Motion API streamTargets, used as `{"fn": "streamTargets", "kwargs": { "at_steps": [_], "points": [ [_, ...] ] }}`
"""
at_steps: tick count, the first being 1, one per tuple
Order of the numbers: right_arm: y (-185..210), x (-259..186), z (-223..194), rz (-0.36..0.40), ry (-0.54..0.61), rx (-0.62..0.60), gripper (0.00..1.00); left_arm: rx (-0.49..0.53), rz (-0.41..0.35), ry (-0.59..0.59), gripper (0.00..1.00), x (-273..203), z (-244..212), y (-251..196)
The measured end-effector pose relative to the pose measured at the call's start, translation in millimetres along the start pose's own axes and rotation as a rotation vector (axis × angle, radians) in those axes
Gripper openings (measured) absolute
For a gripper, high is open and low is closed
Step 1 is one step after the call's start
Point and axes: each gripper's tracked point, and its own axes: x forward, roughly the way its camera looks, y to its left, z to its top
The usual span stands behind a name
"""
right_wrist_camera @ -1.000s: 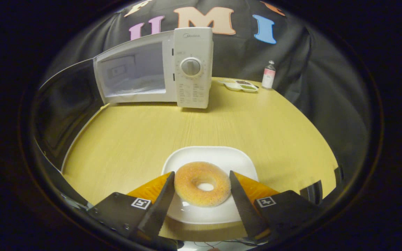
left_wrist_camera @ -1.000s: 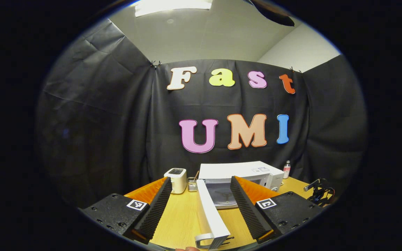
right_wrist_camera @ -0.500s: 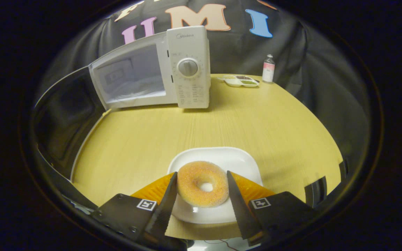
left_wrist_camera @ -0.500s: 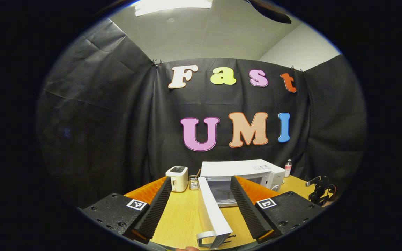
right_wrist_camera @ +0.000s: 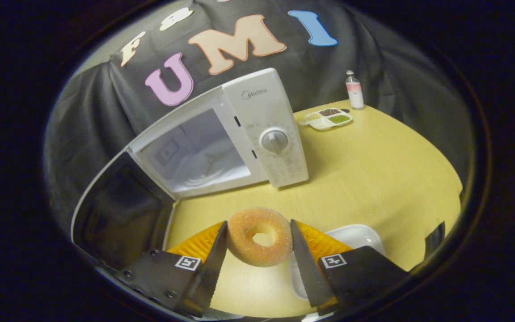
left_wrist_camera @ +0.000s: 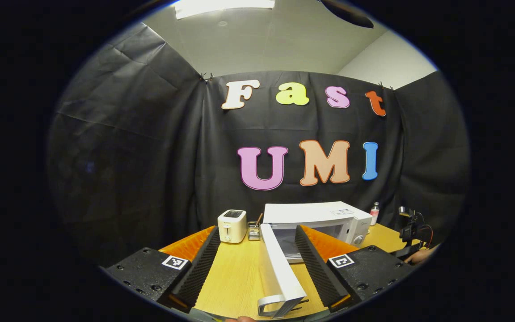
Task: Open the microwave oven with the left hand, put the food in, and close the microwave oven.
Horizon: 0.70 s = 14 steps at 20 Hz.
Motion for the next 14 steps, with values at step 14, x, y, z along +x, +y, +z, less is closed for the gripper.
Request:
{"fn": "streamTargets", "kwargs": {
  "at_steps": [14],
  "points": [
    [119,92,24,0.155,-0.003,0.520,0.76,0.012,0.069,0.052,0.99,-1,-14,26]
  ]
}}
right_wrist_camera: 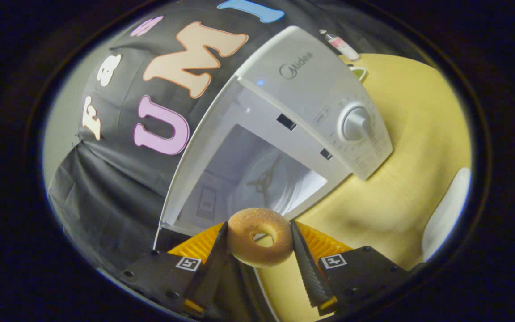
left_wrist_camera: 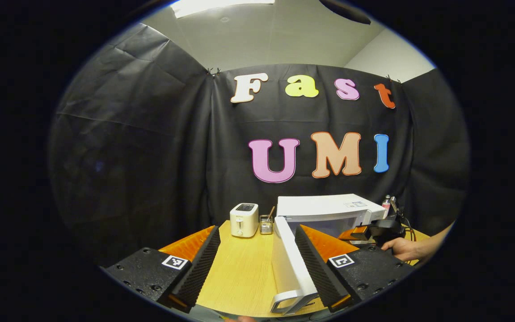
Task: Open the microwave oven with the left hand, put the food in, and close the microwave oven.
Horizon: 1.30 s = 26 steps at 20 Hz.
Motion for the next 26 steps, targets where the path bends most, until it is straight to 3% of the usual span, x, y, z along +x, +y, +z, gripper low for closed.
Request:
{"fn": "streamTargets", "kwargs": {
  "at_steps": [3,7,8,9,14,18,19,20,23,24,26],
  "points": [
    [11,23,-13,0.014,-0.003,0.141,0.76,0.004,0.023,0.015,0.99,-1,-5,10],
    [16,48,-5,0.016,-0.091,0.228,0.75,-0.002,0.060,0.026,0.99,-2,-10,24],
    [15,54,2,0.006,-0.135,0.238,0.82,-0.002,0.071,0.028,0.99,-2,-10,28],
    [13,61,5,0.001,-0.162,0.242,0.75,-0.004,0.080,0.027,0.98,-3,-12,32],
    [1,90,7,-0.038,-0.218,0.243,0.75,-0.032,0.130,0.050,0.99,-5,-24,51],
    [-1,114,10,-0.042,-0.249,0.262,0.75,-0.045,0.166,0.085,0.99,-5,-36,65],
    [0,122,13,-0.034,-0.265,0.267,0.81,-0.043,0.175,0.088,0.99,-6,-38,68],
    [-3,133,21,-0.038,-0.297,0.280,0.81,-0.044,0.181,0.088,0.99,-5,-38,71],
    [2,130,26,-0.040,-0.337,0.289,0.80,-0.040,0.186,0.092,0.99,-1,-40,72],
    [3,130,27,-0.040,-0.337,0.289,0.73,-0.038,0.184,0.090,0.99,0,-39,73],
    [5,130,27,-0.040,-0.338,0.298,0.76,-0.039,0.179,0.088,0.99,3,-39,73]
  ]
}}
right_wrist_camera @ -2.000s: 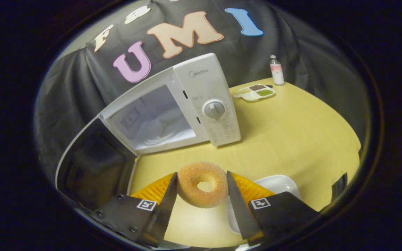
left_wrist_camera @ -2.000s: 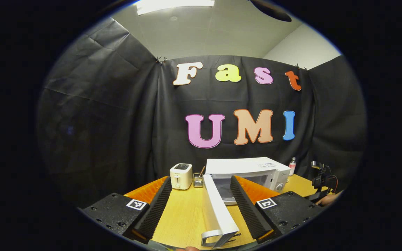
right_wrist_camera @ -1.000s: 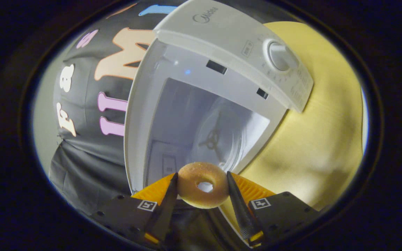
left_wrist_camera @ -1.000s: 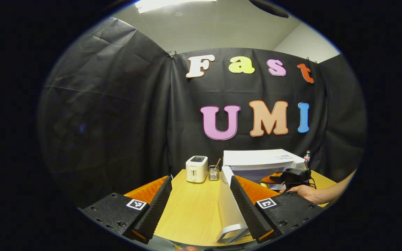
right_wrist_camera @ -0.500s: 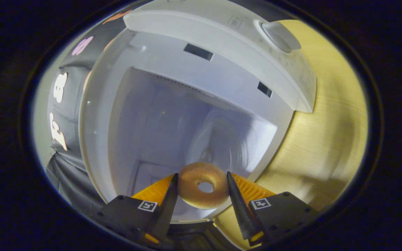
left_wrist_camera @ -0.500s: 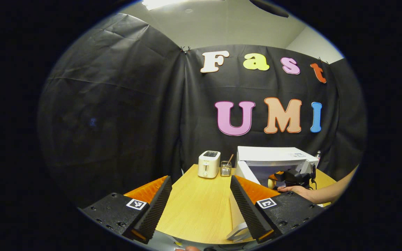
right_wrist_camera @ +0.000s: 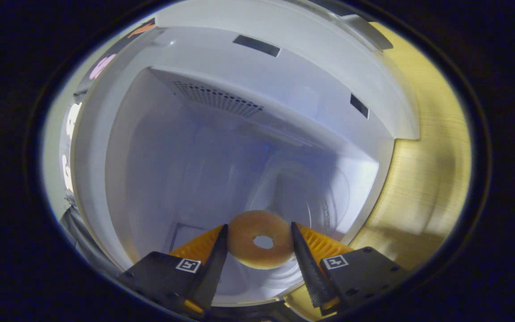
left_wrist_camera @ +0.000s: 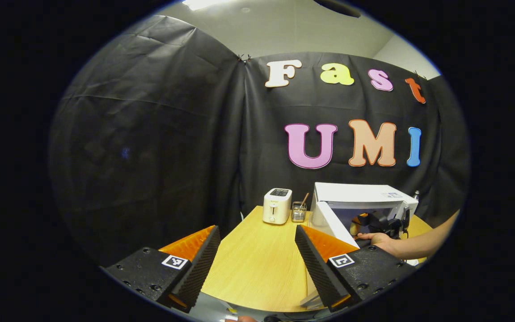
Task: Open the microwave oven with the left hand, put the food in, and close the microwave oven.
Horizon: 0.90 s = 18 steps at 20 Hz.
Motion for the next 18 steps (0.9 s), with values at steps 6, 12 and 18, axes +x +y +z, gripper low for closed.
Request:
{"fn": "streamTargets", "kwargs": {
  "at_steps": [6,12,18],
  "points": [
    [-4,-12,-2,-0.042,0.016,0.014,0.90,-0.001,-0.022,0.000,0.99,4,-1,-4],
    [2,-20,-1,-0.021,0.013,-0.194,0.87,0.008,-0.039,0.007,0.99,-2,-3,-5],
    [1,-41,-3,0.005,0.038,-0.313,0.98,0.018,-0.052,0.005,0.99,-5,-2,-10]
  ]
}}
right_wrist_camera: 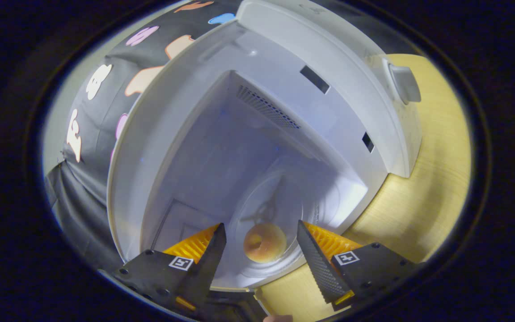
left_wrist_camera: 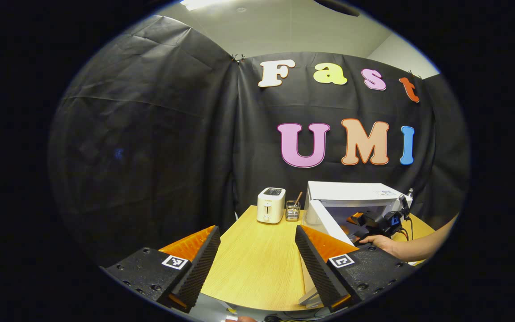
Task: Open the microwave oven with the left hand, put the food in, and close the microwave oven.
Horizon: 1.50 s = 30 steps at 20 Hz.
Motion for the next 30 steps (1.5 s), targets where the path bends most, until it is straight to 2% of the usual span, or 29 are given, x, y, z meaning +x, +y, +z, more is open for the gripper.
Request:
{"fn": "streamTargets", "kwargs": {
  "at_steps": [4,5,6,7,9,10,11,12,13,14,16,17,18,21,22,23,25,26,30],
  "points": [
    [-2,-31,-1,0.052,0.028,-0.154,0.98,-0.009,-0.020,-0.007,0.99,1,3,-7],
    [-2,-39,0,0.068,0.033,-0.191,0.87,-0.008,-0.027,-0.011,0.99,0,3,-10],
    [-2,-49,4,0.086,0.034,-0.236,0.87,-0.006,-0.032,-0.014,0.99,-1,4,-13],
    [0,-60,9,0.111,0.033,-0.288,0.98,-0.006,-0.037,-0.018,0.99,-2,5,-15],
    [-1,-82,20,0.147,0.031,-0.378,0.98,-0.008,-0.045,-0.026,0.99,-7,6,-19],
    [-1,-94,26,0.164,0.030,-0.412,0.87,-0.007,-0.047,-0.031,0.99,-11,8,-21],
    [-2,-107,32,0.174,0.028,-0.448,0.87,-0.006,-0.049,-0.034,0.99,-14,7,-22],
    [-3,-120,39,0.182,0.021,-0.494,0.98,-0.005,-0.049,-0.036,0.99,-19,6,-22],
    [-2,-135,45,0.202,0.013,-0.547,0.87,-0.005,-0.050,-0.036,0.99,-22,4,-23],
    [3,-150,53,0.231,0.005,-0.597,0.87,-0.004,-0.049,-0.028,0.99,-25,0,-24],
    [7,-177,68,0.263,0.001,-0.643,0.88,-0.011,-0.047,-0.017,0.99,-32,-6,-23],
    [9,-191,77,0.275,-0.007,-0.647,0.98,-0.019,-0.047,-0.016,0.99,-34,-9,-24],
    [9,-203,88,0.278,-0.027,-0.657,0.89,-0.025,-0.046,-0.015,0.99,-36,-11,-25],
    [15,-238,120,0.307,-0.090,-0.748,0.89,-0.048,-0.048,0.014,0.99,-43,-28,-29],
    [17,-250,129,0.315,-0.113,-0.768,0.99,-0.059,-0.061,0.030,0.99,-42,-34,-33],
    [18,-262,140,0.322,-0.136,-0.780,0.89,-0.067,-0.058,0.049,0.99,-44,-44,-34],
    [19,-284,161,0.331,-0.180,-0.803,0.89,-0.079,-0.036,0.065,0.99,-40,-53,-32],
    [18,-292,172,0.333,-0.202,-0.822,0.89,-0.077,-0.031,0.092,0.93,-37,-63,-32],
    [12,-322,193,0.337,-0.233,-0.848,0.90,-0.042,0.031,0.231,0.19,-25,-110,-21]
  ]
}}
